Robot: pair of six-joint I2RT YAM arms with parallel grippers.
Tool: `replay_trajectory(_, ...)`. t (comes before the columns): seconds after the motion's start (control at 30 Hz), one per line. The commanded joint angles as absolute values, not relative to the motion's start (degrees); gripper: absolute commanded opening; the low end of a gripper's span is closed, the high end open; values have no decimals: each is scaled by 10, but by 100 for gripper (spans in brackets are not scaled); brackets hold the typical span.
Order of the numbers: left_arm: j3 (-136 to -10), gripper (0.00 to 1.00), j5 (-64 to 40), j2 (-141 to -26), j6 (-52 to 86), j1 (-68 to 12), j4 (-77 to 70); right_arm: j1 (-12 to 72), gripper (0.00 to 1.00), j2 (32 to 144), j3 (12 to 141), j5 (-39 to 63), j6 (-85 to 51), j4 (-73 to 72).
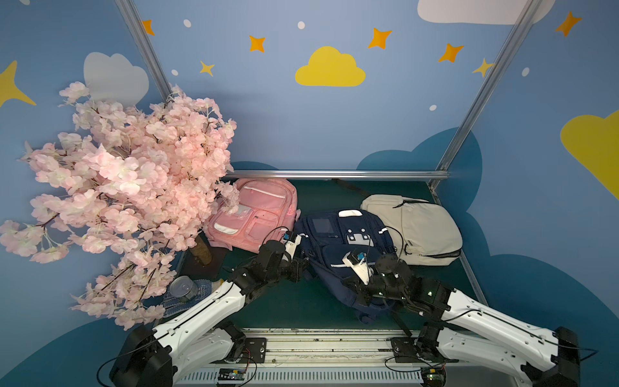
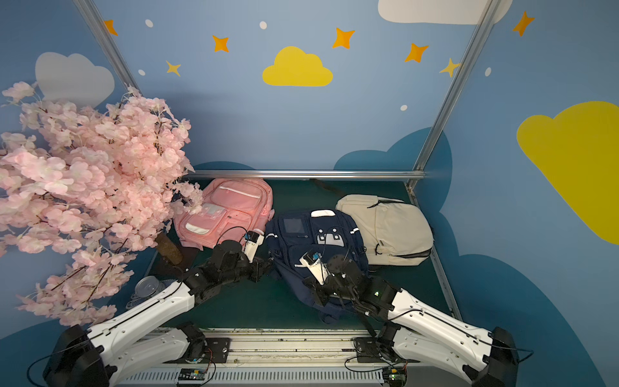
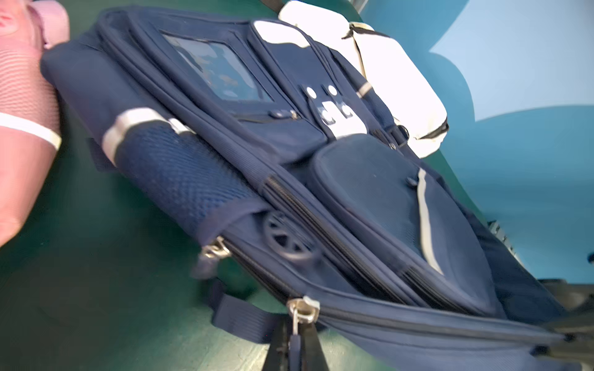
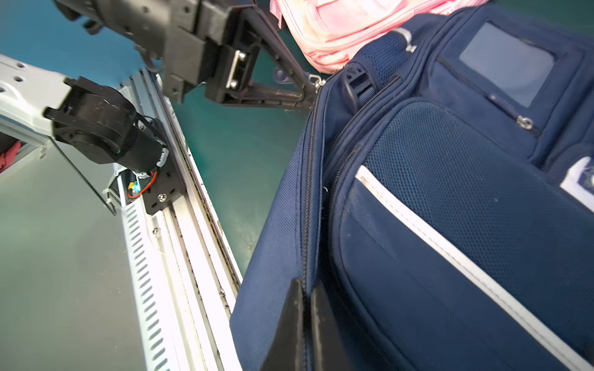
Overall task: Zip up the backpack
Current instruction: Zip the zipper on the backpack, then pick up the backpack from the backpack.
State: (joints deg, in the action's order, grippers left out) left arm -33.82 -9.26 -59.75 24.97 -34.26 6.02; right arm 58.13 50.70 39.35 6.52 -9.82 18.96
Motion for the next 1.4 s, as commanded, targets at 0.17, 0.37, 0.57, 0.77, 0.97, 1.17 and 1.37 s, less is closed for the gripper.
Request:
replay_trajectory(0.17,-358,8,-57,-661,277,-295,51,581,0,486,396,81,-104,189)
replay_trajectory(0.37,-366,40,-57,-636,277,-296,71,581,0,476,417,43,-126,177)
replay_trajectory(0.57,-377,64,-28,-528,285,-307,148,579,0,487,491,-64,-169,159)
replay_trajectory(0.77,-398,74,41,-420,286,-374,186,555,0,544,613,-191,-194,130)
replay_trajectory(0.97,-419,84,179,-374,248,-509,156,501,0,621,729,-255,-239,86)
replay_trajectory(1.17,-421,88,252,-376,167,-630,61,490,0,647,764,-314,-274,-29)
replay_trajectory(1.37,-424,90,311,-439,61,-719,-73,491,0,678,801,-346,-299,-114)
